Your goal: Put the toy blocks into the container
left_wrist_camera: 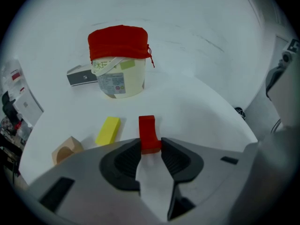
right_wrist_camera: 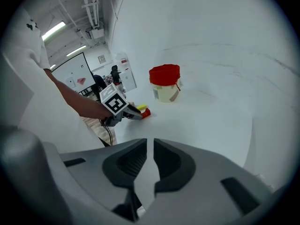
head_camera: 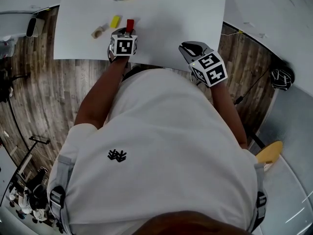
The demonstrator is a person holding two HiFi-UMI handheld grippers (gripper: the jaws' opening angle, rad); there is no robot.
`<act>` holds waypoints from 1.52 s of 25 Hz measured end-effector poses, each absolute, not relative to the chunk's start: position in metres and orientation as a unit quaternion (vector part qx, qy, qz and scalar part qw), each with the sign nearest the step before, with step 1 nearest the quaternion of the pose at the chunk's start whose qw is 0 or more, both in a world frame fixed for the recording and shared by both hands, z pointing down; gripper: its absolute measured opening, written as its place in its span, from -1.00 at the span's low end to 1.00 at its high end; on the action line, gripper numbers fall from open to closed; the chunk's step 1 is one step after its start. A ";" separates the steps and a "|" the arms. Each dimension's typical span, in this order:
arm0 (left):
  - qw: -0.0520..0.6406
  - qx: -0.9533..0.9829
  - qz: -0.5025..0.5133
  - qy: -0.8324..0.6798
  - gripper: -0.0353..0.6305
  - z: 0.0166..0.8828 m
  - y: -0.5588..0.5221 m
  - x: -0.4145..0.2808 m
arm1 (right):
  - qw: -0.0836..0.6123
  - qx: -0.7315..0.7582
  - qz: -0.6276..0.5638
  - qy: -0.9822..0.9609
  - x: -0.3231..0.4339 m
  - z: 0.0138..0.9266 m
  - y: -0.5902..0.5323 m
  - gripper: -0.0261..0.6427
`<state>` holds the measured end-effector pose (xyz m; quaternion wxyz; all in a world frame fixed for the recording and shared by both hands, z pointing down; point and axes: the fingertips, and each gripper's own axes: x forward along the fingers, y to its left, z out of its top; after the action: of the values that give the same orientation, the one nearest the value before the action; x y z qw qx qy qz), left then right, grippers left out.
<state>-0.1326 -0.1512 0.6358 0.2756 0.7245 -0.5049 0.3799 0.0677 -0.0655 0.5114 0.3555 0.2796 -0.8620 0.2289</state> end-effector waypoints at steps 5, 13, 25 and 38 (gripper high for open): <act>0.262 0.750 0.355 -0.493 -0.48 0.607 -0.154 -0.134 | 0.349 0.284 0.231 -0.863 0.060 0.508 -0.068 -0.78; 0.219 0.800 0.319 -0.459 -0.48 0.525 -0.172 -0.142 | 0.344 0.287 0.231 -0.864 0.047 0.508 -0.072 -0.79; 0.150 0.833 0.288 -0.448 -0.48 0.418 -0.261 -0.169 | 0.331 0.310 0.237 -0.859 0.036 0.503 -0.075 -0.79; 0.137 0.823 0.376 -0.402 -0.48 0.431 -0.377 -0.160 | 0.324 0.349 0.264 -0.838 0.048 0.506 -0.070 -0.79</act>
<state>-0.1604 -0.3775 0.4307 0.1370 0.8233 -0.4025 0.3761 0.0477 -0.0701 0.5060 0.3242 0.3494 -0.8385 0.2642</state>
